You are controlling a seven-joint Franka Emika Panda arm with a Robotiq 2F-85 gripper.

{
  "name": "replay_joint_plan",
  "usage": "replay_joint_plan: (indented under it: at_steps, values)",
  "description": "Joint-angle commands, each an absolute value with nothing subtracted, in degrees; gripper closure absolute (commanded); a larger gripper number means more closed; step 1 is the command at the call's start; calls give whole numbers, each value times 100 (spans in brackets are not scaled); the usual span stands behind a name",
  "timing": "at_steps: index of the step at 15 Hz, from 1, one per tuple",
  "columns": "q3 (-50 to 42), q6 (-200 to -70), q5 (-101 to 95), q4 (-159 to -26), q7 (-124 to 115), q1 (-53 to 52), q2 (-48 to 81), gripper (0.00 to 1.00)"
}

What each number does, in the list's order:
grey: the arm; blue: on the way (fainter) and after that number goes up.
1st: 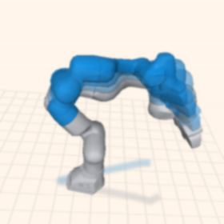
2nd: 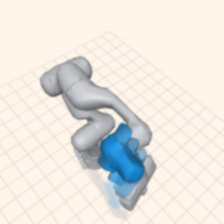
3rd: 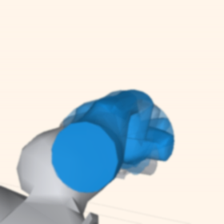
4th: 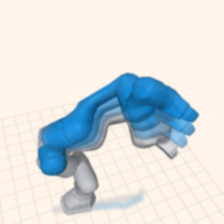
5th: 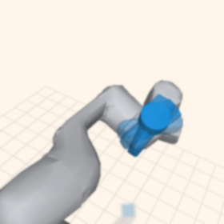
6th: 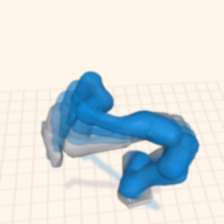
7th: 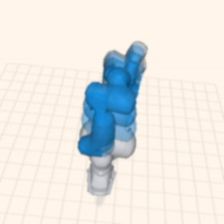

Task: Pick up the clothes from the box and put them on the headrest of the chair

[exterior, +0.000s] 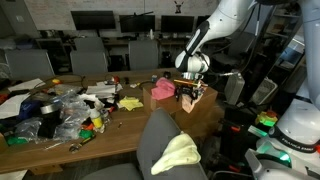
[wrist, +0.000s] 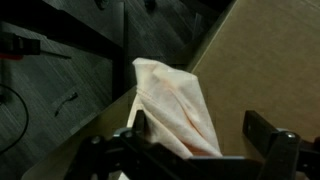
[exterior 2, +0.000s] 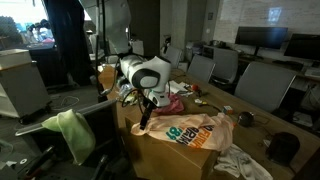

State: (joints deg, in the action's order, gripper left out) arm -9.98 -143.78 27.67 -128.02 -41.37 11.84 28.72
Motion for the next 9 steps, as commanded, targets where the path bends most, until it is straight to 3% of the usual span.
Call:
replay_joint_plan:
  at_steps: [1,9]
  values:
    - [-1134,-14711,2551,-12836,-4338,883,2922,0]
    - [-1321,-14960,2179,-12903,-4611,652,2996,0]
